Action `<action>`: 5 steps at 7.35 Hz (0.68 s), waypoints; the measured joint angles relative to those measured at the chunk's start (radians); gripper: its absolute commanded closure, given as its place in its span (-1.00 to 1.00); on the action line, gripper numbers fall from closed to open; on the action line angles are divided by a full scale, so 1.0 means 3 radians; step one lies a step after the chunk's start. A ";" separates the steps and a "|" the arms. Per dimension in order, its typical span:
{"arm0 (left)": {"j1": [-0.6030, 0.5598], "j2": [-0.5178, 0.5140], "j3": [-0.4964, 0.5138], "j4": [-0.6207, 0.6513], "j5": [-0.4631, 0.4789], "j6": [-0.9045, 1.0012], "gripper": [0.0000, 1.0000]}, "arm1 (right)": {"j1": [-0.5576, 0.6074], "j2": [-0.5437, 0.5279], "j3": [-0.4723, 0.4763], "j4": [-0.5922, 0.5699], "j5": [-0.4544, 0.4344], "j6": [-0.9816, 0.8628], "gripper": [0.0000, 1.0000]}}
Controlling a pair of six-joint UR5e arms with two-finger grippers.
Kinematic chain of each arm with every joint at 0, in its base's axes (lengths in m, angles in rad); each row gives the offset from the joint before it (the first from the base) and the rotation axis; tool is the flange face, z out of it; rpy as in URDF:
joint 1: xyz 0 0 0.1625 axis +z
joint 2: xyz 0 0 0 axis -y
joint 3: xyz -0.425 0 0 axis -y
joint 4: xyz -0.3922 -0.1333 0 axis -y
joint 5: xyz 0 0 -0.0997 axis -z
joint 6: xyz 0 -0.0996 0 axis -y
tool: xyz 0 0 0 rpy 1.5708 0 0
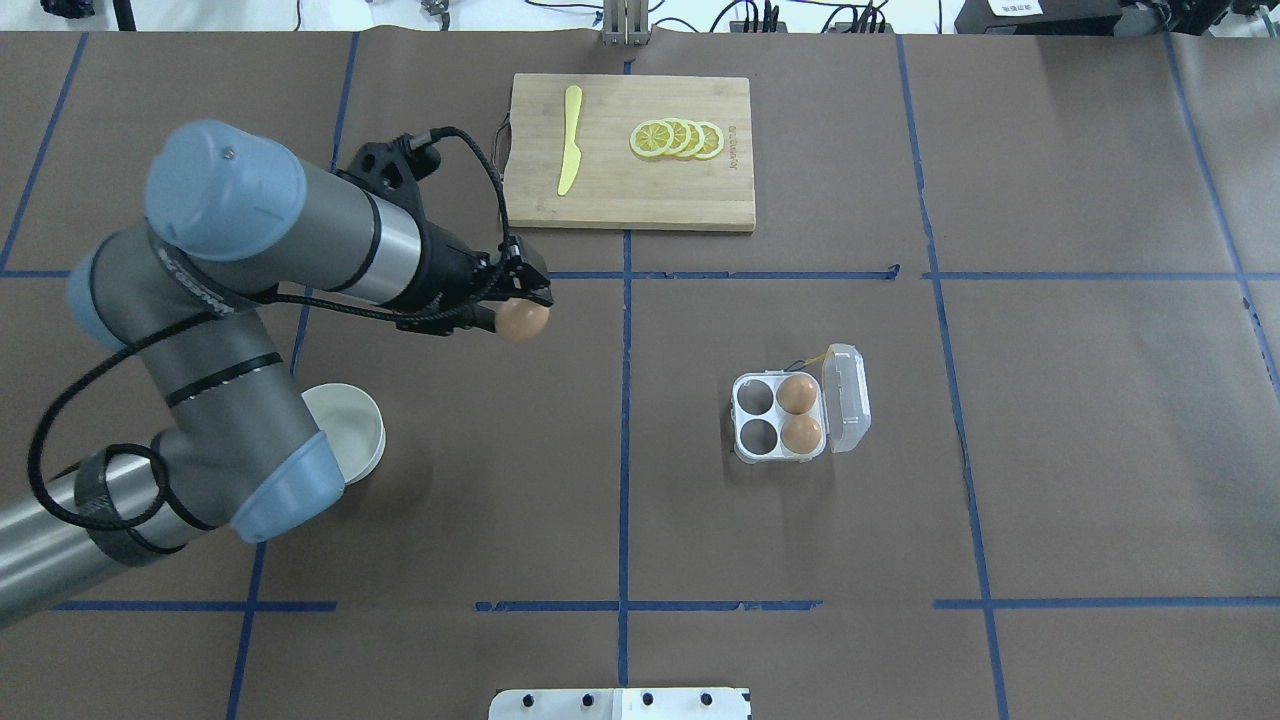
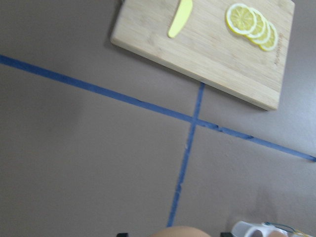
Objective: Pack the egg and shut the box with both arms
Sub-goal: 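Lift the egg and carry it with the left gripper to the carton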
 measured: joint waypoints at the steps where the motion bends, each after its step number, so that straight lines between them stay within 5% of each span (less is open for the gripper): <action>1: 0.0112 -0.0297 0.0378 -0.0247 0.0071 -0.0111 1.00 | 0.0001 -0.0001 0.0000 -0.0001 0.0019 0.0000 -1.00; 5: 0.0450 -0.0721 0.1171 -0.0870 0.0458 -0.0172 1.00 | -0.0002 -0.0006 -0.0025 -0.0001 0.0064 0.0002 -1.00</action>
